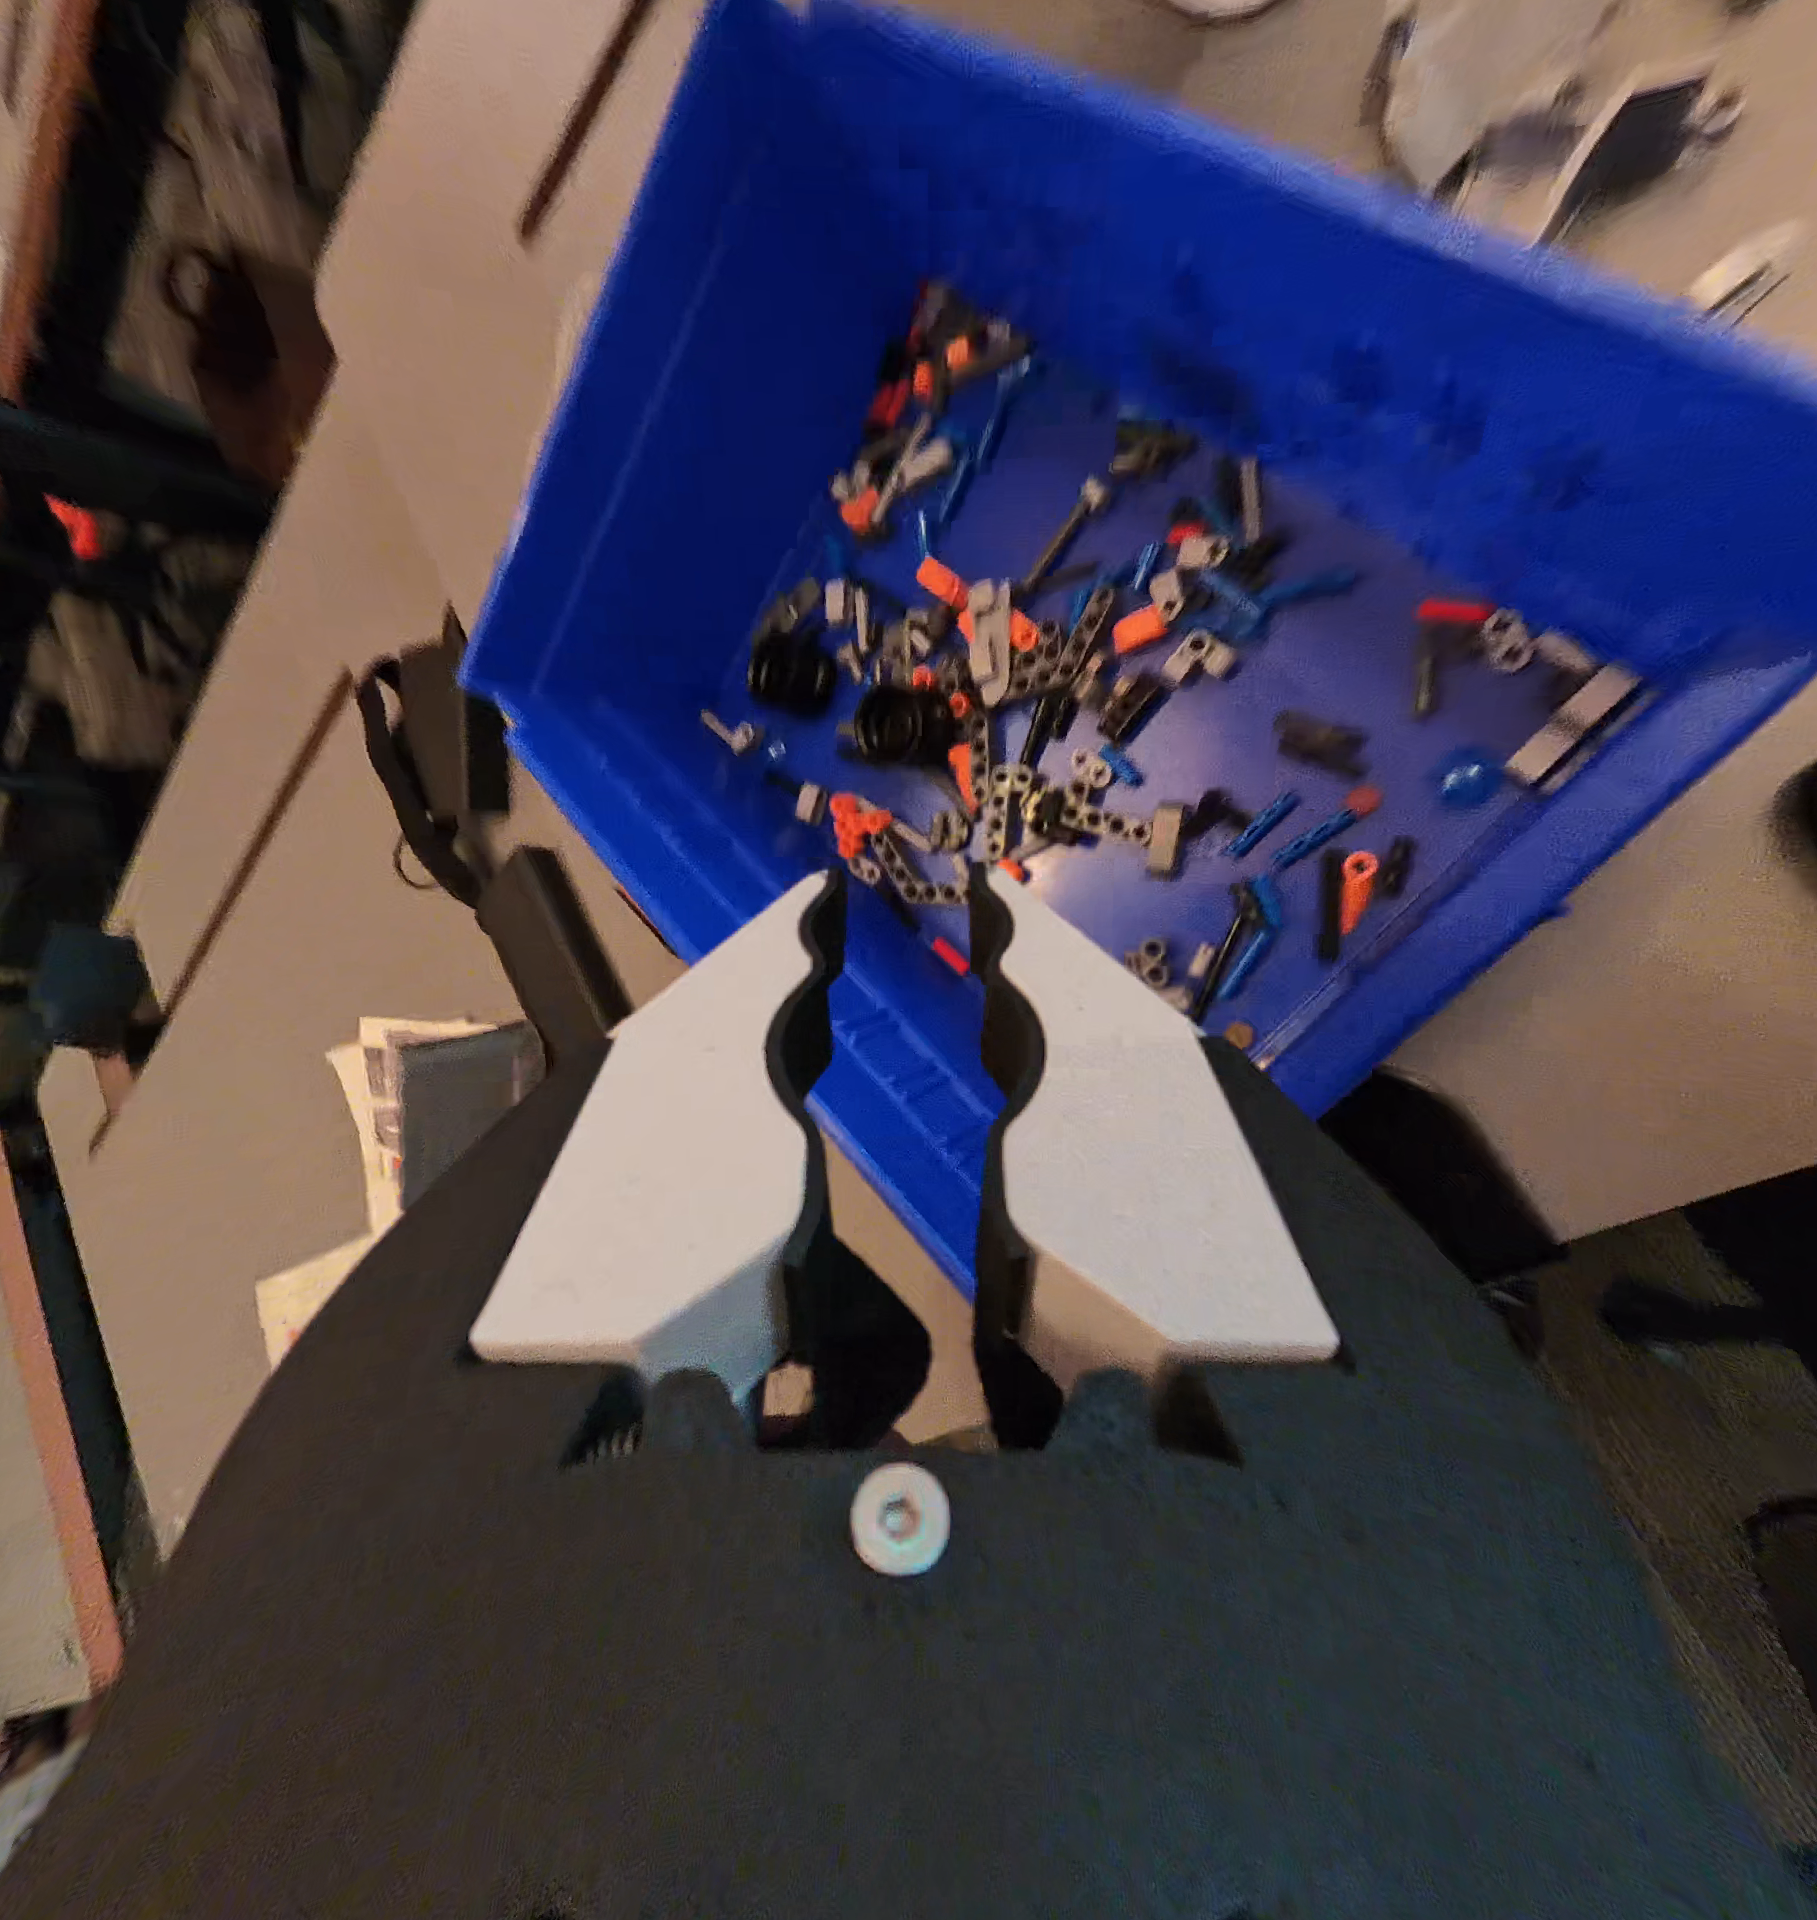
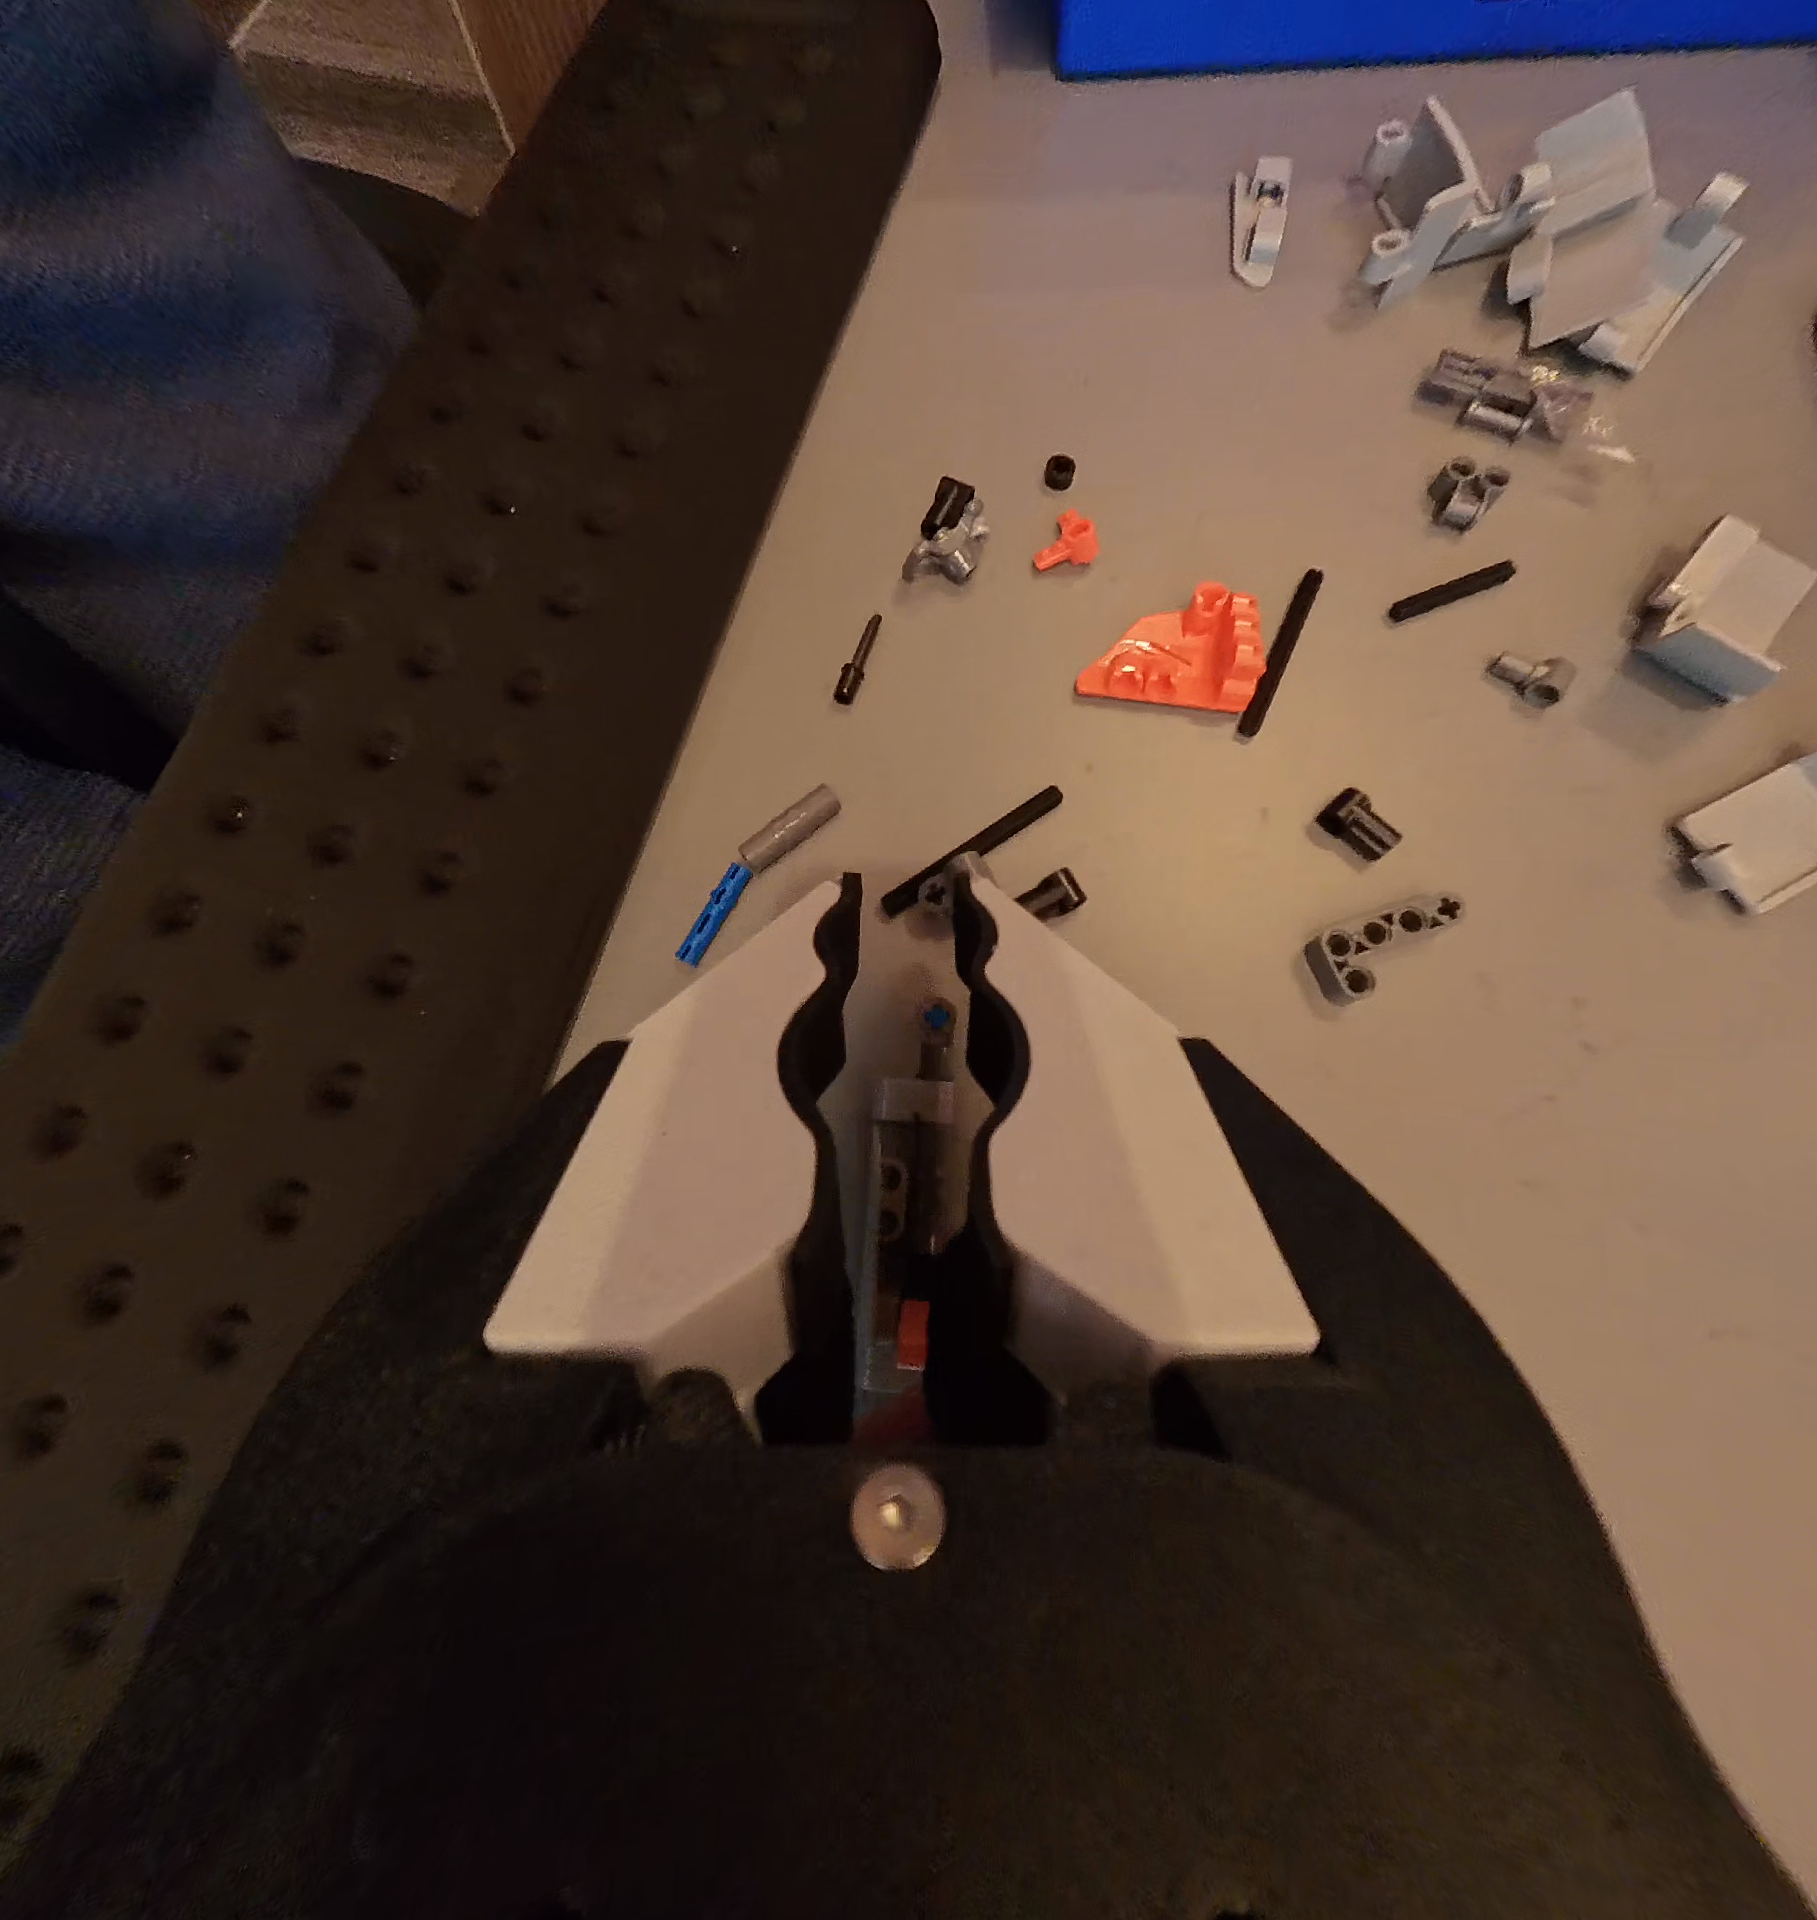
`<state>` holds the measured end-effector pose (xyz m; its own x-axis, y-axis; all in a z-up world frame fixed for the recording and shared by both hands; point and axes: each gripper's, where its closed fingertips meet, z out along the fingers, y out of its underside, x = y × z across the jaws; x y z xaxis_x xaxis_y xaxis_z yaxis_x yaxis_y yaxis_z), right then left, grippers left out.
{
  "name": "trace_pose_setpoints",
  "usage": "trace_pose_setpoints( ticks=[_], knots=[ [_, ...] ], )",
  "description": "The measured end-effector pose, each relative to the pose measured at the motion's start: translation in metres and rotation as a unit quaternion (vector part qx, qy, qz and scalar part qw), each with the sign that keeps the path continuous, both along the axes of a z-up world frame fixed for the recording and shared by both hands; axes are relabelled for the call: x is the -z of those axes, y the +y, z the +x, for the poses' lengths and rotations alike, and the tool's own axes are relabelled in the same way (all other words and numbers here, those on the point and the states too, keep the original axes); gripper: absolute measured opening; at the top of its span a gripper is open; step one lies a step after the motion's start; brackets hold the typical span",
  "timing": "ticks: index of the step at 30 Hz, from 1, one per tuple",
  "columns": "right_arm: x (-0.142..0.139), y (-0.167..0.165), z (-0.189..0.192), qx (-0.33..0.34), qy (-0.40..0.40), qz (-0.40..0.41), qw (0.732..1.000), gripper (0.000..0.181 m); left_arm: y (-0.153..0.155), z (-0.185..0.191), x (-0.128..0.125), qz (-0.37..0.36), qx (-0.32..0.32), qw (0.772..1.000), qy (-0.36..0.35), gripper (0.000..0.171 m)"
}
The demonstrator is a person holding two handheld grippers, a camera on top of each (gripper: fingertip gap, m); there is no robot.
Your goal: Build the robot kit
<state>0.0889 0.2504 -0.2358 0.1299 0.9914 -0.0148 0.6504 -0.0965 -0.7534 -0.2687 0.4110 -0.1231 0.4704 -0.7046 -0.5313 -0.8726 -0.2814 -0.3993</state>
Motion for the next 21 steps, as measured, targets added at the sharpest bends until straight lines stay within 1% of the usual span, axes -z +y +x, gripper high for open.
trace_pose_setpoints(
  ticks=[2,5,8,9,12,15,19,21],
  knots=[
    [0.003,-0.001,0.0,-0.002,0.0,-0.008,1.0,0.015,0.007,-0.007,0.021,-0.041,0.001,0.999,0.023,0.024],
    [0.003,0.001,0.001,0.0,0.003,-0.011,1.0,0.016,0.01,0.001,0.051,-0.098,0.02,0.994,0.038,0.026],
    [0.004,0.002,0.003,0.002,0.006,-0.015,1.0,0.015,-0.009,0.017,0.083,-0.184,0.067,0.98,0.048,0.025],
    [0.005,0.002,0.003,0.001,0.006,-0.017,1.0,0.015,-0.012,0.022,0.09,-0.194,0.083,0.976,0.054,0.023],
    [0.008,0.001,0.003,-0.003,0.002,-0.022,1.0,0.016,-0.019,0.037,0.105,-0.224,0.121,0.966,0.055,0.02],
    [0.009,0.001,0.003,-0.003,0.003,-0.024,1.0,0.016,-0.022,0.032,0.115,-0.241,0.122,0.96,0.076,0.021],
    [0.008,0.002,0.005,0.0,0.006,-0.024,1.0,0.016,-0.022,0.026,0.109,-0.238,0.117,0.963,0.057,0.019],
    [0.008,0.002,0.005,0.001,0.007,-0.023,1.0,0.016,-0.02,0.017,0.109,-0.237,0.102,0.964,0.065,0.018]
  ],
)
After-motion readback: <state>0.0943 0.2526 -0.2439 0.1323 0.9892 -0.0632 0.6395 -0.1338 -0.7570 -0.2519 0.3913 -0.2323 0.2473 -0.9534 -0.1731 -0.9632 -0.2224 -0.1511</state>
